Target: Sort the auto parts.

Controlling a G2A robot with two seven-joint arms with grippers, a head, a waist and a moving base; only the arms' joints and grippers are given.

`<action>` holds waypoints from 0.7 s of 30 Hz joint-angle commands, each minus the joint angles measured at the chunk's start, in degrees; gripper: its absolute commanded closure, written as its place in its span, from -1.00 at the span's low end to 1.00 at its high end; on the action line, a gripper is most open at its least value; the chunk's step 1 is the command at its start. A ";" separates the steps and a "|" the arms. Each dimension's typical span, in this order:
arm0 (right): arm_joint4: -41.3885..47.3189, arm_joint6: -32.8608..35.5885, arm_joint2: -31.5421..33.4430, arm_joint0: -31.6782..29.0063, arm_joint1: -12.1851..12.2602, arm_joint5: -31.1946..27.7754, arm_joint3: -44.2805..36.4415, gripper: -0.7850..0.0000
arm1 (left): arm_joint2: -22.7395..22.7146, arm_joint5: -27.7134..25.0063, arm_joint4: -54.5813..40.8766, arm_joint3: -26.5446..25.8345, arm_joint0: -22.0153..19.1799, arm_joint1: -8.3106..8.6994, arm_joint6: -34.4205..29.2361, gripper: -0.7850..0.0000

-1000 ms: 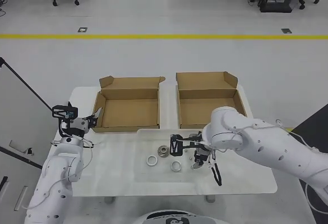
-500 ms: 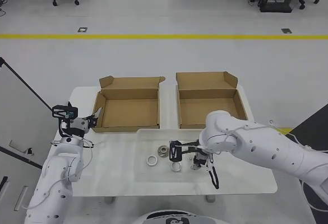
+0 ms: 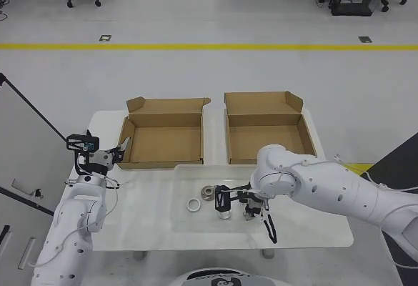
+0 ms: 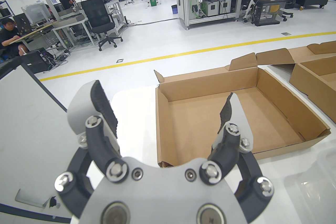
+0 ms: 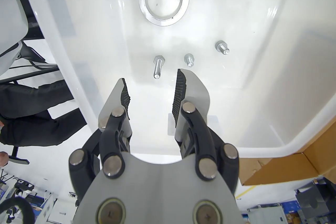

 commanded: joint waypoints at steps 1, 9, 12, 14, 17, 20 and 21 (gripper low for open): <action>0.00 -0.10 -0.31 0.03 -0.21 -0.10 0.54 -0.08 | 0.00 0.00 0.00 0.00 0.00 0.00 0.00 -1.00; -0.06 -0.78 -0.73 -0.42 -1.24 -0.79 2.46 -0.21 | 0.00 0.00 0.00 0.00 0.00 0.00 0.00 -1.00; -0.11 -0.93 -0.73 -0.70 -1.63 -0.93 3.04 -0.19 | 0.00 0.00 0.00 0.00 0.00 0.00 0.00 -1.00; -0.32 -0.96 -0.73 -0.90 -1.91 -0.96 3.40 -0.07 | 0.00 0.00 0.00 0.00 0.00 0.00 0.00 -1.00; -0.66 -0.91 -0.73 -1.20 -2.32 -0.91 3.91 0.04 | 0.00 0.00 0.00 0.00 0.00 0.00 0.00 -1.00; -1.10 -0.67 -0.73 -1.45 -2.69 -0.67 4.37 0.06 | 0.00 0.00 0.00 0.00 0.00 0.00 0.00 -1.00; -1.23 -0.52 -0.73 -1.55 -2.80 -0.52 4.53 0.06 | 0.00 0.00 0.00 0.00 0.00 0.00 0.00 -1.00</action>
